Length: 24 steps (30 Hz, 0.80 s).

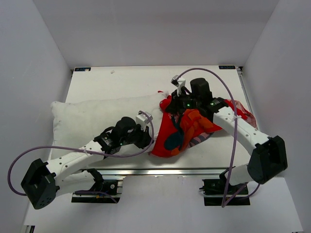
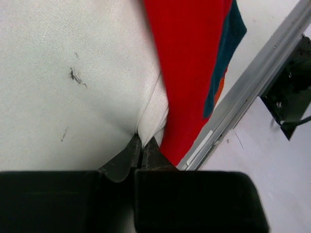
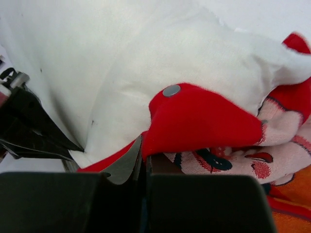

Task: Put the pillow into the pillowcase

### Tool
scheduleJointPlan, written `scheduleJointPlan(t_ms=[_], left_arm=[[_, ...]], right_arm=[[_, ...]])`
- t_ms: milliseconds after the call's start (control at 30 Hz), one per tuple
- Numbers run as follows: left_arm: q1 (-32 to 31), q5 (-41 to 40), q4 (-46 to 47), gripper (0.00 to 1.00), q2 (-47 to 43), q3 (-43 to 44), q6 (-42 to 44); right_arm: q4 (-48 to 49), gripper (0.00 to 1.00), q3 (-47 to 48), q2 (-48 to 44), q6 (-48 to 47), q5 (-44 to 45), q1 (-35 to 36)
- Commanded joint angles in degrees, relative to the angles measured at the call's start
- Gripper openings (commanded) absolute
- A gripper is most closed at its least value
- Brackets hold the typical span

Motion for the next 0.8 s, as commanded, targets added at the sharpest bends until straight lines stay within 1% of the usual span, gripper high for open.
scheduleJointPlan(t_ms=[0,100,233,300,467,500,533,567,600,633,667,700,733,767], left_arm=[[-1.42,9.21,-3.73,0.00,-0.24,-2.23,-1.03],[-1.42,10.18,-3.56,0.00,0.29,-2.59,-1.03],[-1.42,10.36,-3.12,0.00,0.99,-2.85,-1.03],[-1.42,10.54,-2.24,0.00,0.91,-3.47,-1.46],[-1.60,11.59,0.13,0.00,0.03,-5.40,-3.40],[-1.60,11.59,0.22,0.00,-0.15,-5.92,-3.57],[-1.69,11.59,0.14,0.00,-0.32,-6.02,-3.66],[-1.69,11.50,-0.39,0.00,-0.50,-5.84,-3.58],[-1.69,11.16,-0.83,0.00,-0.94,-5.75,-3.49],[-1.69,10.98,-1.35,0.00,-1.20,-5.41,-3.31],[-1.69,10.19,-1.97,0.00,-1.47,-5.05,-3.23],[-1.69,9.58,-2.50,0.00,-1.73,-4.70,-3.14],[-1.69,8.79,-3.20,0.00,-2.25,-3.83,-2.96],[-1.69,7.82,-4.68,0.00,-2.61,-3.21,-2.79]], right_arm=[[13.68,0.00,-0.26,-4.37,-2.55,3.61,-0.74],[14.60,0.00,4.56,-2.44,-0.53,5.20,-0.75],[18.63,0.00,6.86,-0.16,2.29,5.02,-0.66],[18.47,0.00,8.01,0.55,3.34,3.79,-0.22],[18.56,0.00,5.29,0.03,2.91,2.48,1.45],[17.95,0.00,4.85,-0.15,2.47,0.91,1.97],[16.20,0.00,4.41,0.11,0.81,-0.68,2.15],[8.35,0.00,4.67,0.55,-1.03,-2.17,2.50],[3.58,0.00,4.67,1.34,-2.79,-3.66,3.20],[-1.26,0.00,4.15,1.52,-8.29,-4.03,3.21],[-5.22,0.00,3.10,1.43,-10.43,-4.12,3.21],[-10.31,0.06,1.87,0.39,-12.19,-3.16,3.12],[-12.36,0.11,0.73,-0.32,-15.00,-2.37,3.04],[-13.77,0.19,-1.37,-1.11,-15.63,-1.58,3.12]])
